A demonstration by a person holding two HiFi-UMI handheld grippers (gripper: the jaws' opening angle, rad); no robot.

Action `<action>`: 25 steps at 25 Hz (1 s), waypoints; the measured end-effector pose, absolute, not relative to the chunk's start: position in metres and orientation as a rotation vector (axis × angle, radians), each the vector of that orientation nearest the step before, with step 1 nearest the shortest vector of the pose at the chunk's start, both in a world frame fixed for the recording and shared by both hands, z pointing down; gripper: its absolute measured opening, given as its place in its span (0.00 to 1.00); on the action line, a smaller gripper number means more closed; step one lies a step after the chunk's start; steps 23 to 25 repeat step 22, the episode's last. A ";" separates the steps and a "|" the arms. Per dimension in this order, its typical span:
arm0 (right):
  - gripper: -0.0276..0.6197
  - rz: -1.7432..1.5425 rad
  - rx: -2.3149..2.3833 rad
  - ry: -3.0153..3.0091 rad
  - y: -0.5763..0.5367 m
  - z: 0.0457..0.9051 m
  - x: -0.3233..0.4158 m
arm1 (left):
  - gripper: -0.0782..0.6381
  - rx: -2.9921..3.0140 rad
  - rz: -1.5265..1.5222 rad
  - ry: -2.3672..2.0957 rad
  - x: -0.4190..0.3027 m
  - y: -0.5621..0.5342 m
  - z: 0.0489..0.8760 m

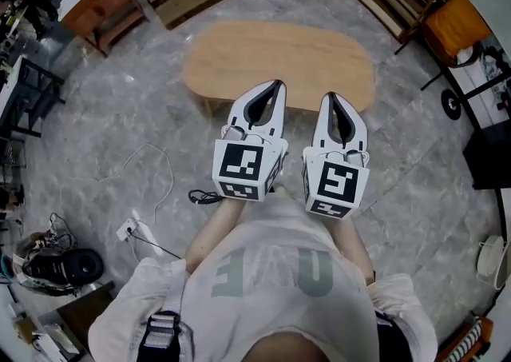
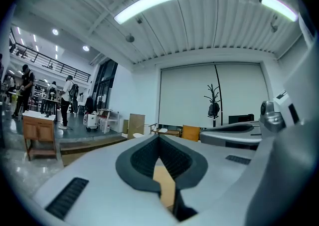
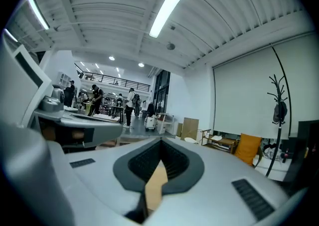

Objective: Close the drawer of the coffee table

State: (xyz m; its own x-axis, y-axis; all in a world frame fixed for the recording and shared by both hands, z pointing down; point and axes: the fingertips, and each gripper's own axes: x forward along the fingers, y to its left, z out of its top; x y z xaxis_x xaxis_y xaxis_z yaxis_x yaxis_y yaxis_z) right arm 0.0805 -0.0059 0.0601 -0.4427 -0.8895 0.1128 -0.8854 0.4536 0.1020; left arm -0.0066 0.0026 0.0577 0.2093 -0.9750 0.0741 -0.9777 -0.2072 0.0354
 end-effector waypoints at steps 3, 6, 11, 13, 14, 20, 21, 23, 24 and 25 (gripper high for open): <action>0.05 -0.069 1.569 -2.548 -0.005 0.057 0.085 | 0.12 2.386 0.023 -1.935 -0.006 0.004 0.054; 0.05 -0.040 1.566 -2.552 0.000 0.064 0.085 | 0.12 2.395 0.044 -1.950 -0.007 0.011 0.055; 0.05 -0.008 1.535 -2.560 0.007 0.068 0.088 | 0.12 2.383 0.052 -1.966 -0.008 0.022 0.053; 0.05 -0.009 1.530 -2.561 0.010 0.069 0.087 | 0.12 2.378 0.057 -1.969 -0.009 0.025 0.054; 0.05 -0.006 1.526 -2.562 0.011 0.070 0.087 | 0.12 2.377 0.059 -1.970 -0.009 0.026 0.055; 0.05 0.019 1.504 -2.572 0.021 0.076 0.084 | 0.12 2.380 0.042 -1.971 -0.008 0.039 0.056; 0.05 0.016 1.500 -2.571 0.023 0.076 0.084 | 0.12 2.379 0.039 -1.971 -0.008 0.042 0.056; 0.05 0.011 1.496 -2.570 0.025 0.076 0.084 | 0.12 2.379 0.037 -1.972 -0.008 0.044 0.056; 0.05 0.011 1.496 -2.570 0.025 0.076 0.084 | 0.12 2.379 0.037 -1.972 -0.008 0.044 0.056; 0.05 0.011 1.496 -2.570 0.025 0.076 0.084 | 0.12 2.379 0.037 -1.972 -0.008 0.044 0.056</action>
